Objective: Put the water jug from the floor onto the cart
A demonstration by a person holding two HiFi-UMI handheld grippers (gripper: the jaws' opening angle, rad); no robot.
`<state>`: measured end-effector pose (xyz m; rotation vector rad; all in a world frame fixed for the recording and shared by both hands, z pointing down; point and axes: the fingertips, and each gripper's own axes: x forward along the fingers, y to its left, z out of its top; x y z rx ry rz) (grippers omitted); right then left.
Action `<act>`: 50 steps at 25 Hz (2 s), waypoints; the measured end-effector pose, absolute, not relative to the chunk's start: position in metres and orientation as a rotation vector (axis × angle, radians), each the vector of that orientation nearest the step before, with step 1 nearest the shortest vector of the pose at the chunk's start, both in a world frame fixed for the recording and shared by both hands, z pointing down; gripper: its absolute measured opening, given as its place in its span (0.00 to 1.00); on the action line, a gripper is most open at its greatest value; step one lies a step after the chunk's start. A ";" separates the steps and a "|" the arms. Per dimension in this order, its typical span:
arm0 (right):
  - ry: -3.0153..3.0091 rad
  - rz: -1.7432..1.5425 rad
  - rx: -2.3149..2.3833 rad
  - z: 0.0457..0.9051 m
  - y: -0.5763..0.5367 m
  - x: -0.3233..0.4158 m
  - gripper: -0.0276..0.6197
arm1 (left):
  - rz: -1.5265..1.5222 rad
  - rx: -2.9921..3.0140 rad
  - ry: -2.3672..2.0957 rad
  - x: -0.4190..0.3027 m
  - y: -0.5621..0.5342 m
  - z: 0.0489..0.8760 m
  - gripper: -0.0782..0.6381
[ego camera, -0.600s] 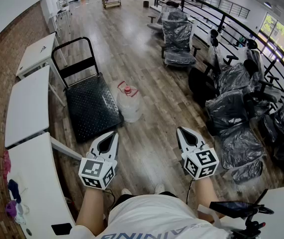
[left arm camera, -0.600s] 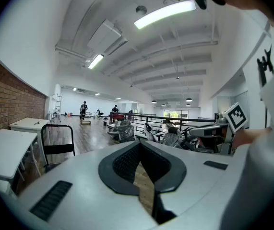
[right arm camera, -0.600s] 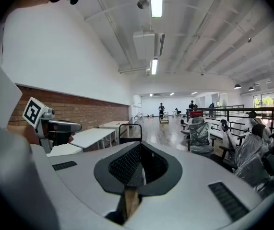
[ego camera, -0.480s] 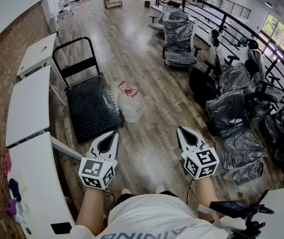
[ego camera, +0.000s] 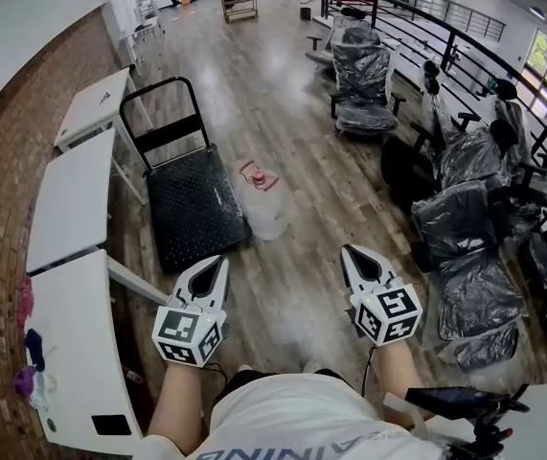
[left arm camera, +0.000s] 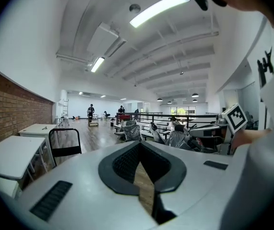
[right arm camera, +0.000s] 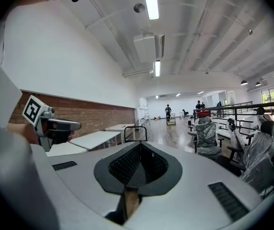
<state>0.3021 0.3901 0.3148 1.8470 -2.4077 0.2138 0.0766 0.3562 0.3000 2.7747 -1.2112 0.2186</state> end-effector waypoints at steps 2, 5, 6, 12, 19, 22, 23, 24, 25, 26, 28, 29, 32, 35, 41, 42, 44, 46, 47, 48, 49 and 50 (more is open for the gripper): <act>-2.417 0.209 1.839 0.321 0.394 0.309 0.05 | 0.217 2.758 -1.236 0.080 0.362 0.302 0.11; -2.443 0.243 1.820 0.332 0.398 0.316 0.05 | 0.231 2.738 -1.283 0.082 0.369 0.299 0.11; -2.452 0.267 1.808 0.336 0.398 0.318 0.05 | 0.242 2.732 -1.295 0.082 0.372 0.299 0.11; -2.480 0.326 1.742 0.350 0.390 0.317 0.05 | 0.298 2.690 -1.336 0.084 0.378 0.308 0.11; -2.432 0.348 1.706 0.367 0.369 0.309 0.05 | 0.272 2.655 -1.318 0.077 0.349 0.327 0.11; -2.405 0.353 1.710 0.370 0.352 0.306 0.05 | 0.262 2.654 -1.293 0.075 0.329 0.331 0.11; -2.397 0.352 1.713 0.370 0.345 0.304 0.05 | 0.258 2.655 -1.285 0.072 0.321 0.333 0.11; -2.390 0.350 1.714 0.371 0.337 0.300 0.05 | 0.253 2.654 -1.278 0.069 0.313 0.334 0.11; -2.384 0.343 1.712 0.370 0.328 0.296 0.05 | 0.246 2.652 -1.273 0.065 0.305 0.336 0.11; -2.380 0.332 1.706 0.369 0.319 0.290 0.05 | 0.236 2.647 -1.269 0.061 0.295 0.337 0.11; -2.374 0.301 1.684 0.365 0.299 0.278 0.05 | 0.212 2.630 -1.267 0.051 0.274 0.339 0.11; -2.372 0.289 1.672 0.363 0.290 0.271 0.05 | 0.201 2.621 -1.267 0.046 0.264 0.340 0.11; -2.362 0.282 1.654 0.360 0.261 0.253 0.05 | 0.176 2.608 -1.265 0.029 0.233 0.343 0.11; -2.345 0.268 1.646 0.355 0.235 0.234 0.05 | 0.160 2.613 -1.263 0.011 0.205 0.342 0.11; -2.311 0.253 1.667 0.352 0.187 0.196 0.05 | 0.207 2.657 -1.266 -0.029 0.156 0.348 0.11; -2.306 0.253 1.669 0.352 0.181 0.189 0.05 | 0.219 2.665 -1.262 -0.035 0.150 0.350 0.11; -2.301 0.250 1.660 0.352 0.172 0.175 0.05 | 0.236 2.672 -1.247 -0.047 0.138 0.353 0.11; -2.298 0.241 1.637 0.352 0.165 0.161 0.05 | 0.243 2.668 -1.236 -0.055 0.129 0.357 0.11; -2.294 0.237 1.626 0.352 0.162 0.157 0.05 | 0.238 2.663 -1.230 -0.057 0.125 0.359 0.11; -2.289 0.237 1.619 0.353 0.159 0.154 0.05 | 0.230 2.658 -1.221 -0.059 0.123 0.361 0.11; -2.283 0.241 1.619 0.355 0.157 0.154 0.05 | 0.222 2.655 -1.210 -0.058 0.121 0.363 0.11; -2.277 0.248 1.625 0.357 0.154 0.154 0.05 | 0.219 2.654 -1.197 -0.058 0.120 0.365 0.11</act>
